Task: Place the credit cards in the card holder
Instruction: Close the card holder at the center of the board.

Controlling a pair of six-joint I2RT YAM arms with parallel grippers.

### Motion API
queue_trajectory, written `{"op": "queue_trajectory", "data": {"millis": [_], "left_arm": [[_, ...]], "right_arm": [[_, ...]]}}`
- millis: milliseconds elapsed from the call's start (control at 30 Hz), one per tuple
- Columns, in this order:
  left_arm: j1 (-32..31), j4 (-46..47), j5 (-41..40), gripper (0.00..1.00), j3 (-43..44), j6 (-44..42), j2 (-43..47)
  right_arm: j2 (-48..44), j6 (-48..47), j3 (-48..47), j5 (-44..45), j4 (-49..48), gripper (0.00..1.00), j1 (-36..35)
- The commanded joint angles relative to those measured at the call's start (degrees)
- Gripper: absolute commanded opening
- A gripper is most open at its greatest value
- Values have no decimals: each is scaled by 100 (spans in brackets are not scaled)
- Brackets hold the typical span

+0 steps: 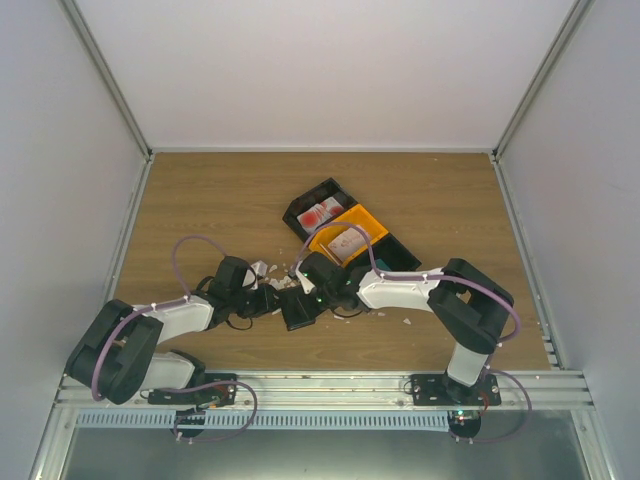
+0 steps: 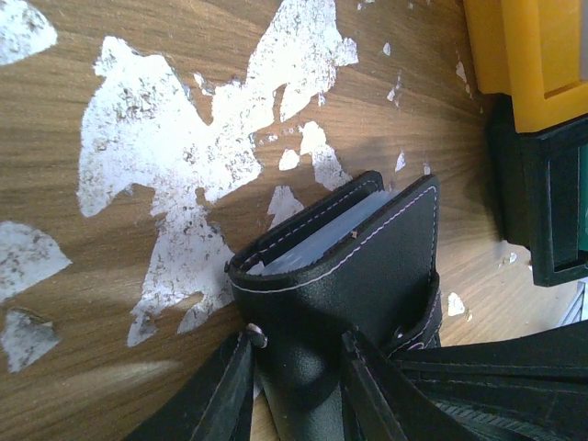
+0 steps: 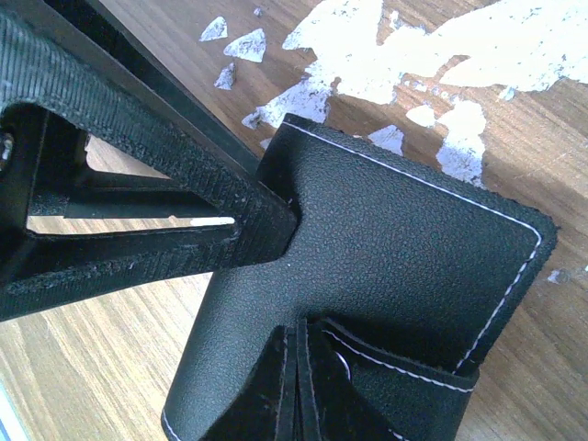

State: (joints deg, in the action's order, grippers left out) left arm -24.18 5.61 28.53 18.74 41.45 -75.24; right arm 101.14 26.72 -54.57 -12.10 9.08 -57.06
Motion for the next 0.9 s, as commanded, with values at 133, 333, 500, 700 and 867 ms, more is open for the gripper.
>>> {"op": "queue_trajectory", "data": {"millis": [133,333,500,700,867], "left_arm": [[-73,-145,-177,29,-29,-42,-131],[-77,-145,-173,29,-29,-48,-122],[-78,-161,-175,29,-29,-62,-114],[-79,-166,-169,29,-29,-68,-87],[-78,-166,-158,29,-37,-66,-49]], "right_arm": [[141,192,111,228,268,0,98],[13,104,-120,18,168,6,98],[-259,93,-112,-279,-105,15,98],[-753,244,81,202,-172,18,107],[-845,401,179,742,83,13,107]]}}
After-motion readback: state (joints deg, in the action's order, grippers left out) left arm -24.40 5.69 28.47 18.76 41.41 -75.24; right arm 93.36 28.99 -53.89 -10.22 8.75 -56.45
